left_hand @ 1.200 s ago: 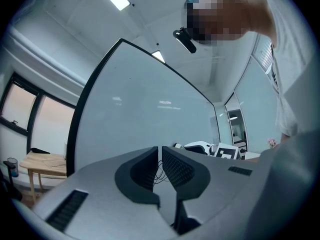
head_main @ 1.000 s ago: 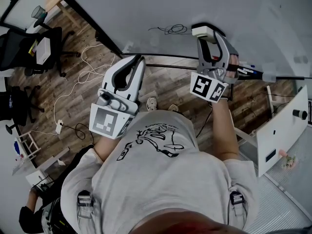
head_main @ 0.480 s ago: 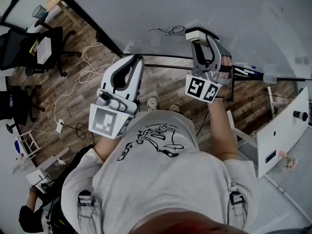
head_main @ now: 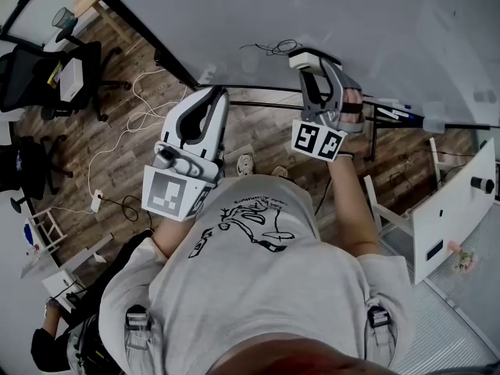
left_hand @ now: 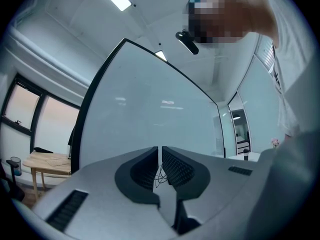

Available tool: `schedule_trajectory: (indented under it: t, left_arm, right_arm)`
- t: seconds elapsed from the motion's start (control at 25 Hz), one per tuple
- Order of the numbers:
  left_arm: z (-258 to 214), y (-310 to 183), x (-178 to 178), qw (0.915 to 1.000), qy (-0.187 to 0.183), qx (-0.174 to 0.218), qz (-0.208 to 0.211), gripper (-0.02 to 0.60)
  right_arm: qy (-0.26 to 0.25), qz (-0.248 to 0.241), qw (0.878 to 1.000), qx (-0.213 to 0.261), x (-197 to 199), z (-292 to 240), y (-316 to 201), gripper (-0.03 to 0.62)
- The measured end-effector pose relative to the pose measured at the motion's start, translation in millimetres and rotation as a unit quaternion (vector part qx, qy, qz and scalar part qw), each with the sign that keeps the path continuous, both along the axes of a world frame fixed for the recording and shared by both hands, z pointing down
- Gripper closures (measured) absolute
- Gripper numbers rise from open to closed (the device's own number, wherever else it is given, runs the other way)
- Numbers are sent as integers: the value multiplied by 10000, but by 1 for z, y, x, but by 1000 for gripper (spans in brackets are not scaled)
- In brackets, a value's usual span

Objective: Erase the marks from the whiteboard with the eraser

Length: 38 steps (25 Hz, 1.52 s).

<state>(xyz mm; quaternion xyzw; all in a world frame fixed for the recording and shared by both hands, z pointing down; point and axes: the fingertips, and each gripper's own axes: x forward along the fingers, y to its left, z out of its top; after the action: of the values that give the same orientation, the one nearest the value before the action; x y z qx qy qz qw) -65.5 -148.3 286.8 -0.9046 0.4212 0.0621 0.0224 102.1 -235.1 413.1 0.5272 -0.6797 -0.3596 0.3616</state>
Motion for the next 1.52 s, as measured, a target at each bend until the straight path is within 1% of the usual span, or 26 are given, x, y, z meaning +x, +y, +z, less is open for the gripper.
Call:
schedule_trajectory:
  t: [0.32,0.52,0.64,0.72,0.92,1.2,1.52]
  left_arm:
    - [3,0,-9,9999,-20,-39,-99,543]
    - [3,1,-11,9999,-20,-37,-106,543]
    - [3,2,-10,10000,-9,-41,-76,543]
    - [3,2,-8,10000,-1,-44,-56,543]
    - [2,5,-6,10000,15,-28,-21,543]
    - [-1,10,-1,10000,44,3,30,543]
    - [-2,14,0,10000,28,28,22,543]
  right_arm:
    - [158,-70,9997,-194,-11,31,-2,356]
    - [266,-84,9994,-219,-14,38,-3,356]
    - [310,-98,9988,-353,-16,40,-1,356]
    - [248,-91,9986,-461,-15,38,2,356]
    - [23,-18,9988,-493,-10,19,18,356]
    - [-268,35,9990,-361,2,-29,41,356]
    - [-386,32,9993,-2,10,-91,47,356]
